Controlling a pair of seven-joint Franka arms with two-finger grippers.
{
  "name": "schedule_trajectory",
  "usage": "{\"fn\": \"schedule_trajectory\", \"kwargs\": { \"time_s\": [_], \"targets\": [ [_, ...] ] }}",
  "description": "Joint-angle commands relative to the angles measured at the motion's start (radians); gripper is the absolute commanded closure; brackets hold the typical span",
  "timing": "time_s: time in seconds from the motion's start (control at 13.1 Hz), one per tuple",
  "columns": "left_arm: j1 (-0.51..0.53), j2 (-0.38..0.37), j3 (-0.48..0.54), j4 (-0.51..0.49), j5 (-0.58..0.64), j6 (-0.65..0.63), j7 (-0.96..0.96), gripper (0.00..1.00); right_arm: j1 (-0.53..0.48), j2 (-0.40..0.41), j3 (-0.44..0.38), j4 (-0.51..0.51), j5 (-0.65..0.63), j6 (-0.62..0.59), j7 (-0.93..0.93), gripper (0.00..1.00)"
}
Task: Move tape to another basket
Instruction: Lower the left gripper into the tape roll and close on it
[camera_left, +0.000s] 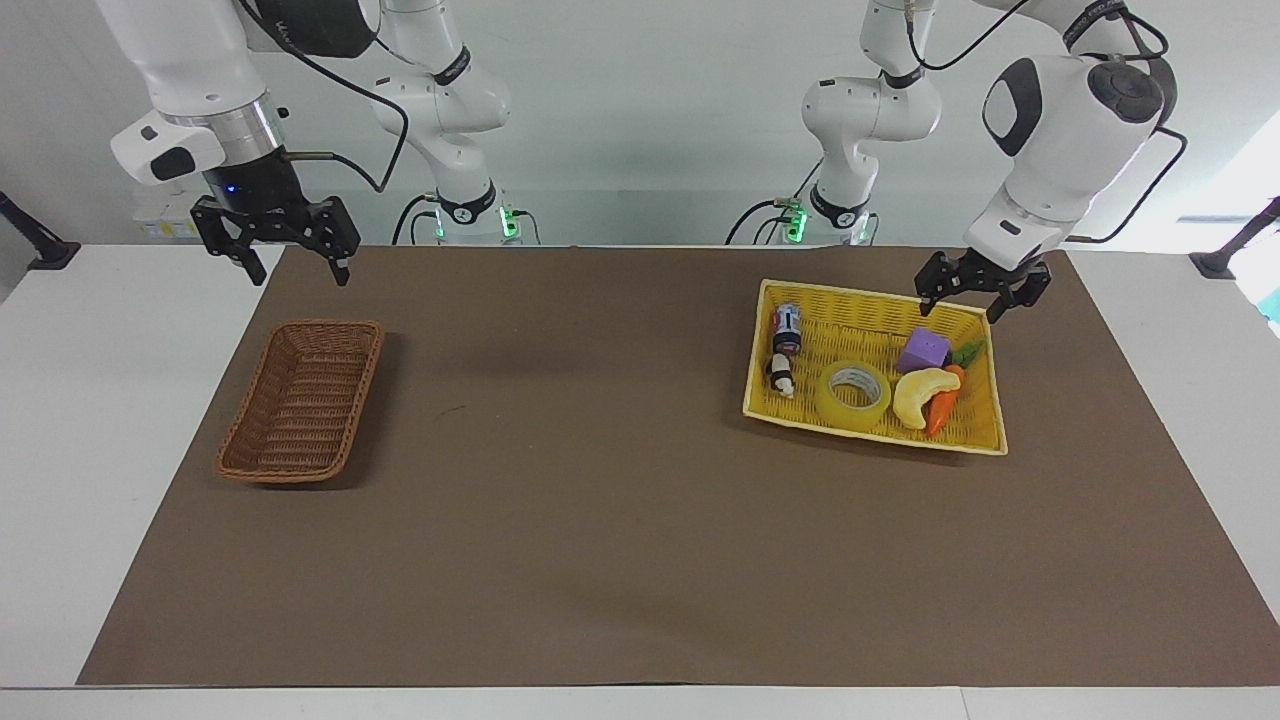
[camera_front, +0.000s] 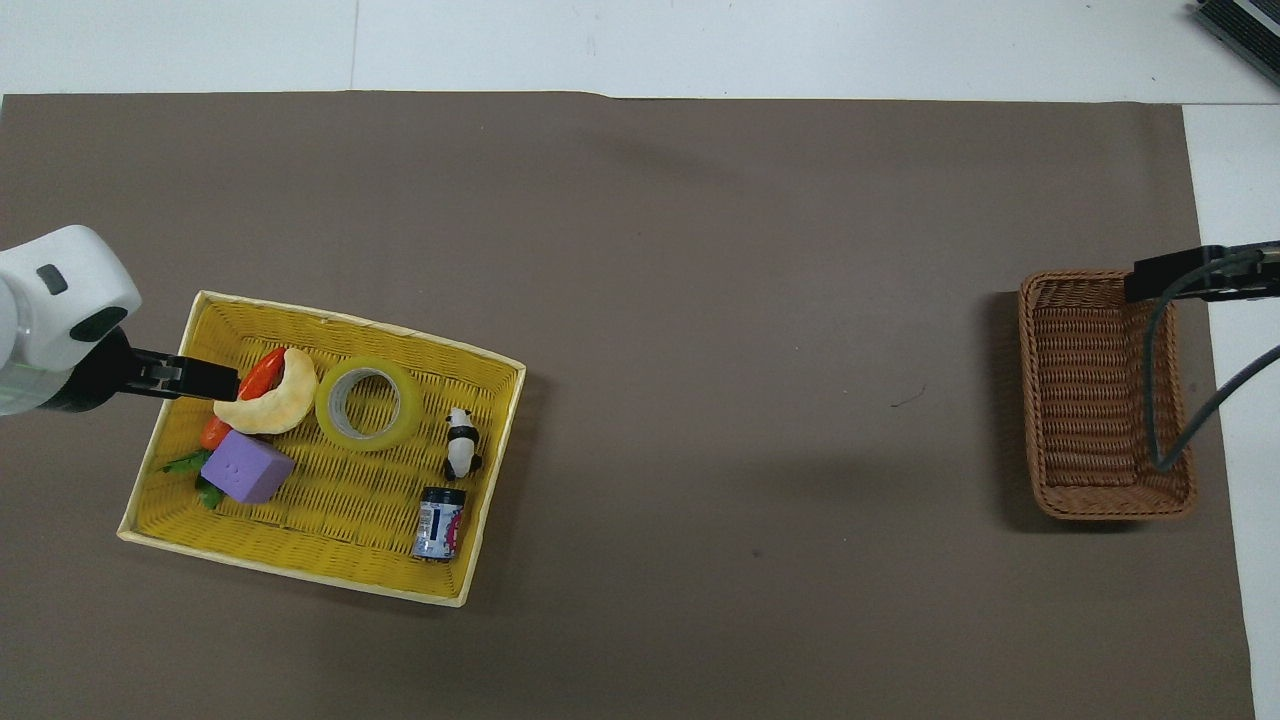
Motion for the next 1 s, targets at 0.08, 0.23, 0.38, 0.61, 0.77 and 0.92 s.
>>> {"fn": "schedule_trajectory", "kwargs": {
  "time_s": [0.08,0.23,0.38,0.61,0.77,0.92],
  "targets": [
    [-0.037,0.025,0.009,-0.044,-0.031,0.071,-0.087,0.0,-0.012,-0.007,0.01,-0.006,-0.005,-0.01,0.006,0.0],
    [-0.042,0.065,0.008,-0.063,-0.033,0.118,-0.101,0.0,-0.012,-0.007,0.01,-0.006,-0.005,-0.01,0.006,0.0],
    [-0.043,0.095,0.008,-0.108,-0.06,0.192,-0.101,0.0,-0.012,-0.007,0.008,-0.006,-0.005,-0.01,0.006,0.0],
    [-0.065,0.135,0.008,-0.139,-0.079,0.246,-0.11,0.0,-0.012,-0.007,0.01,-0.006,-0.005,-0.01,0.006,0.0],
    [-0.066,0.139,0.009,-0.183,-0.079,0.3,-0.12,0.0,-0.012,-0.007,0.01,-0.006,-0.005,-0.01,0.006,0.0],
    [-0.079,0.148,0.008,-0.208,-0.079,0.314,-0.122,0.0,-0.012,-0.007,0.008,-0.006,-0.005,-0.01,0.006,0.0]
  ]
}}
